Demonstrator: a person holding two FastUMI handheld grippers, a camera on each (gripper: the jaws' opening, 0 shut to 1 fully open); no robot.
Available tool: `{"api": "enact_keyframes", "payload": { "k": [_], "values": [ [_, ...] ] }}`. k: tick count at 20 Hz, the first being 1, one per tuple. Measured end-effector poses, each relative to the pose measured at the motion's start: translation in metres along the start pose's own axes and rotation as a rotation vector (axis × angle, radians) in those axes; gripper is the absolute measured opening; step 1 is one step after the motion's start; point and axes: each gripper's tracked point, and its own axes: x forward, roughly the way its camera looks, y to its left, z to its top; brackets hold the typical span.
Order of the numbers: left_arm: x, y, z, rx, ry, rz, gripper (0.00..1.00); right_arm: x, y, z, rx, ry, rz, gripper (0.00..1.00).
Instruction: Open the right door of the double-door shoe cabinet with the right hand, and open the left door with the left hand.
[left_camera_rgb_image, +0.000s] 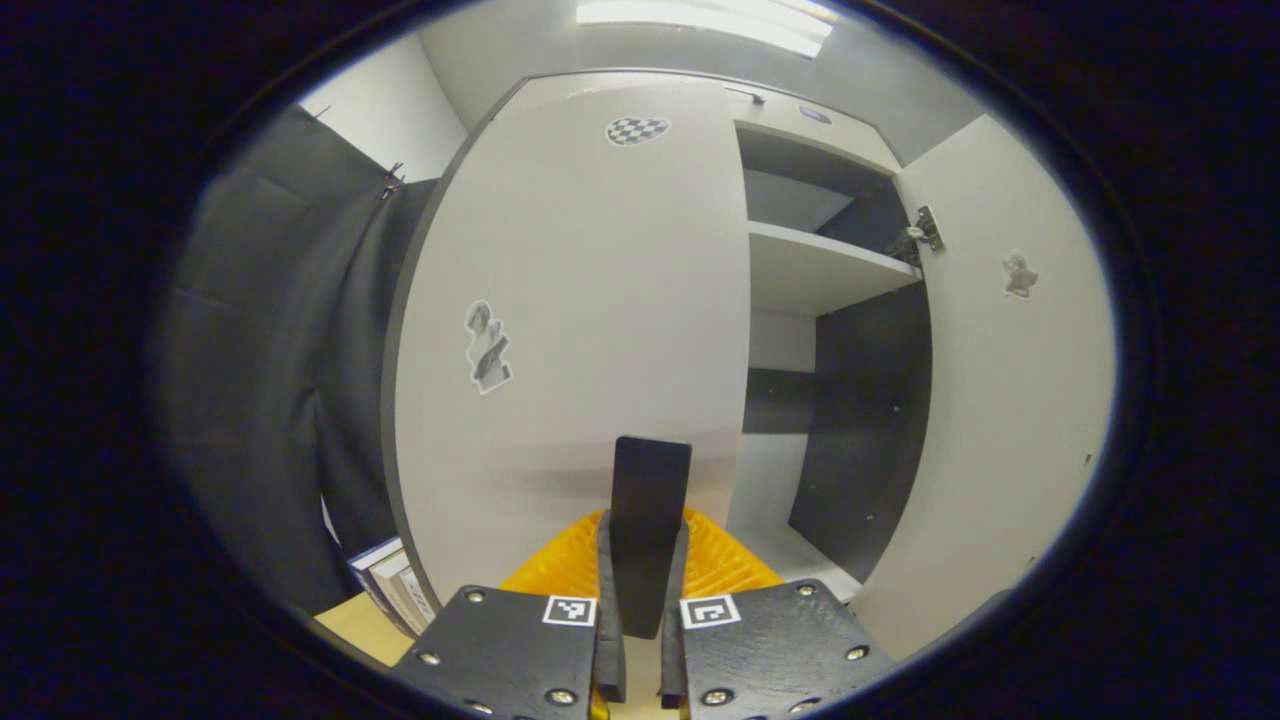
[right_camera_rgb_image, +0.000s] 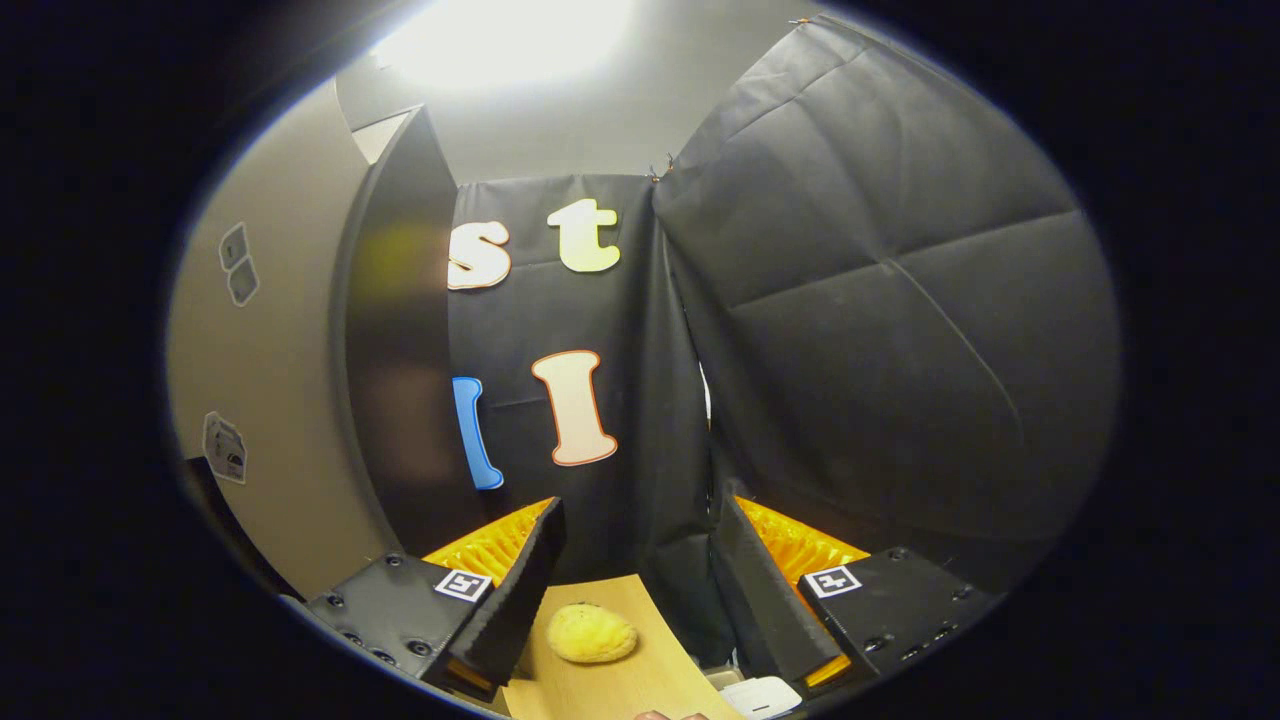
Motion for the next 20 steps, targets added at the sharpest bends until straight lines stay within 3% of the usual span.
{"api": "enact_keyframes", "payload": {
  "k": [9, 14, 20],
  "values": [
    [0.024, 0.074, 0.017, -0.040, 0.012, -0.121, 0.16, -0.097, 0.023, 0.005, -0.023, -0.005, -0.107, 0.98],
    [-0.001, 0.095, 0.016, -0.046, 0.003, -0.194, 0.16, -0.148, 0.034, 0.003, -0.016, 0.001, -0.158, 0.97],
    [-0.037, 0.126, 0.023, -0.064, -0.020, -0.204, 0.16, -0.182, 0.065, 0.000, -0.011, 0.005, -0.147, 0.98]
  ]
}}
